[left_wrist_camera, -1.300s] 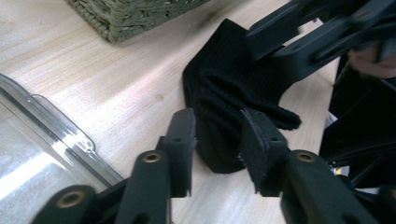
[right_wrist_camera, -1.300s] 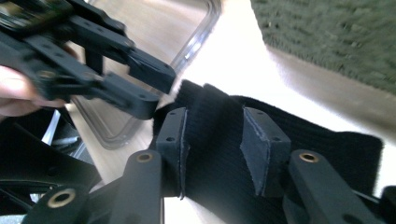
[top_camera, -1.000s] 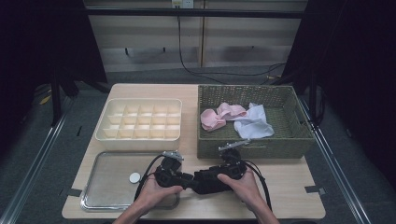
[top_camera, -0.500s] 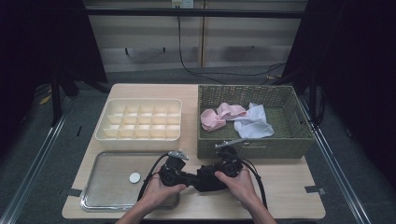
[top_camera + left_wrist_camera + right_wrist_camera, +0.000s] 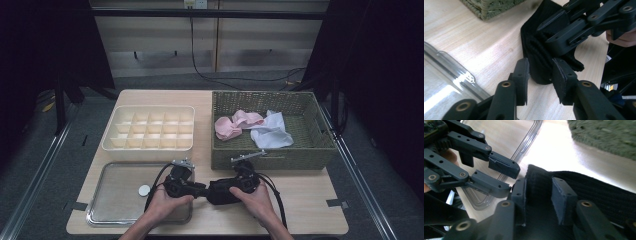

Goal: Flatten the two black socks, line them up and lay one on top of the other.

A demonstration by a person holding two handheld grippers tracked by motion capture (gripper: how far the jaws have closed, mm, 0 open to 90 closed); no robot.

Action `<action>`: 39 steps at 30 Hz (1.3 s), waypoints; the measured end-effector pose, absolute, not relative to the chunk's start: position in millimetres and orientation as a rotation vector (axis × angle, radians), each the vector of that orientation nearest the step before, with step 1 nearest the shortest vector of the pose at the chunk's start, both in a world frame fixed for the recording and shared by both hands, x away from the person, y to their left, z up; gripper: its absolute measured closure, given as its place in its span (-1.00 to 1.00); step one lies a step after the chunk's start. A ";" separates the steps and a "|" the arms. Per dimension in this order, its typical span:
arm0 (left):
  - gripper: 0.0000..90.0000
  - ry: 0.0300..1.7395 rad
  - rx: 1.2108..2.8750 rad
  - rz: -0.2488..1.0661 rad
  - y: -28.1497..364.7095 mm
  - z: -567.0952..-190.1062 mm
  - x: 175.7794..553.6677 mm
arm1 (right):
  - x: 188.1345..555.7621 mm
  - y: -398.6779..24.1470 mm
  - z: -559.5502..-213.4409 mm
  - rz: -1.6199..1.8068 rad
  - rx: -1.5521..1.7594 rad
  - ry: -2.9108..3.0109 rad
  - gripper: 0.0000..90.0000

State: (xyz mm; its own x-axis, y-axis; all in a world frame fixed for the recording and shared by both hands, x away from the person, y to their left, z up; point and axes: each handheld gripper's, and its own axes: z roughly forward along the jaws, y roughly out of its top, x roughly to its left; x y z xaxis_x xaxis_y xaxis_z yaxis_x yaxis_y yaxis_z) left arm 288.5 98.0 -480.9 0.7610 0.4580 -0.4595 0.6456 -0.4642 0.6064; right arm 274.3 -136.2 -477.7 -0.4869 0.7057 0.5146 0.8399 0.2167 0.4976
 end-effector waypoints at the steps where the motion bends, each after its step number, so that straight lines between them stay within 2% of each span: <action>1: 0.43 0.825 2.141 -0.293 98.7 -480.3 288.7 | 273.8 -139.2 -475.7 -1.145 -1.487 -2.301 0.37; 3: 0.41 0.826 2.136 -0.292 99.2 -477.9 288.7 | 272.6 -145.4 -470.6 -1.184 -1.477 -2.293 0.28; 6: 0.38 0.806 2.123 -0.291 99.7 -471.5 288.7 | 269.7 -157.7 -461.4 -1.221 -1.491 -2.293 0.24; 14: 0.52 0.754 2.099 -0.299 90.6 -459.2 284.6 | 260.1 -198.0 -455.0 -1.228 -1.595 -2.317 0.50; 17: 0.53 0.747 2.089 -0.305 85.2 -456.0 286.1 | 259.0 -208.5 -458.2 -1.200 -1.636 -2.321 0.51; 20: 0.53 0.742 2.094 -0.308 78.2 -454.9 287.4 | 259.2 -215.7 -461.3 -1.189 -1.659 -2.323 0.40; 29: 0.38 0.700 2.147 -0.333 47.1 -459.1 279.5 | 273.2 -215.8 -478.0 -1.119 -1.694 -2.314 0.17; 39: 0.11 0.644 2.215 -0.331 27.6 -471.5 267.1 | 280.6 -209.1 -488.5 -1.084 -1.702 -2.315 0.12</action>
State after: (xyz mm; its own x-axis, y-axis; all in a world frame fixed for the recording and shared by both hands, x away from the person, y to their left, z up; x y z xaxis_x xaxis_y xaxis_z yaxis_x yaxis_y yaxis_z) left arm 267.1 27.6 -471.5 0.8368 0.3409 -0.4284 0.5468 -0.5592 0.6232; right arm 280.6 -209.1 -488.5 -0.3841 0.8098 0.4435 0.8593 0.1377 0.4926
